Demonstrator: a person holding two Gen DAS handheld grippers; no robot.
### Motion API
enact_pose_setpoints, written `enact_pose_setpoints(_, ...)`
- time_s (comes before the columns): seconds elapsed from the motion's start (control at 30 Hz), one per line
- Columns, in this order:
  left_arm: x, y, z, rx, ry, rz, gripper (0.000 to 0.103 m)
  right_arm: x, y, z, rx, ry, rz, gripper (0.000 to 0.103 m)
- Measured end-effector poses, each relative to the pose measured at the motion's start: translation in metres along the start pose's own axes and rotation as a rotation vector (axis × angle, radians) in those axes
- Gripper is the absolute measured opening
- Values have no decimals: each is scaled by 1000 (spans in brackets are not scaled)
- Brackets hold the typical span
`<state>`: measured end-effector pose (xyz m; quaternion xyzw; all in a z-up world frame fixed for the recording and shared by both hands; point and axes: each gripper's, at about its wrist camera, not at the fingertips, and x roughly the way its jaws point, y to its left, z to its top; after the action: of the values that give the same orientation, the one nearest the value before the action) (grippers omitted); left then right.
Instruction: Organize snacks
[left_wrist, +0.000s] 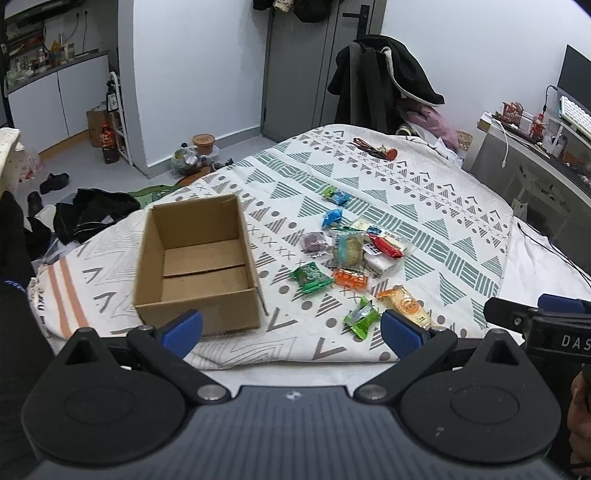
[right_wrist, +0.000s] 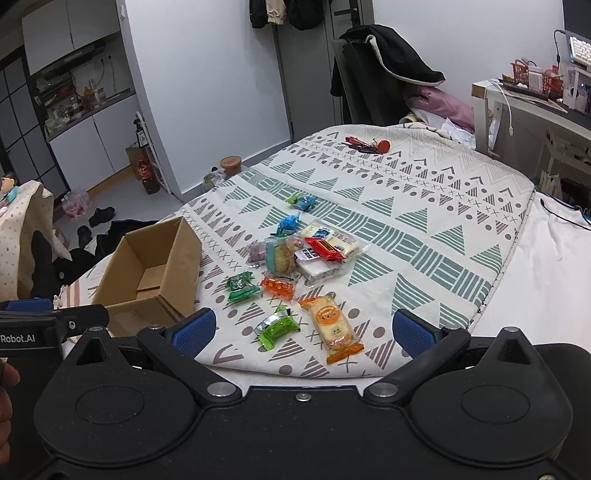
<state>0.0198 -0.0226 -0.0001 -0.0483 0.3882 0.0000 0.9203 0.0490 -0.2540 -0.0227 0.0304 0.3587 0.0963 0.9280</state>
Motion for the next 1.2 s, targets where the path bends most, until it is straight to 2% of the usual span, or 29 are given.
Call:
enact_pose_setpoints(0.3, 27, -24, 1, 32, 16, -9, 101, 27, -27, -4, 26, 38, 0, 100)
enact_pose_setpoints(0.37, 35, -28, 1, 33, 25, -17, 100, 34, -31, -4, 29, 56, 11, 92)
enact_pose_setpoints(0.57, 57, -36, 3, 17, 42, -33, 99, 58, -43, -3, 43, 106, 41, 80)
enact_pose_setpoints(0.87, 98, -51, 5, 32, 102, -65, 87, 93, -53, -1, 70, 172, 79, 74)
enact_pose_setpoints(1.1, 138, -67, 4, 76, 163, -107, 82, 122, -60, -3, 102, 224, 86, 71)
enact_pose_setpoints(1.2, 154, -72, 2, 89, 183, -111, 78, 133, -63, -6, 122, 247, 70, 66)
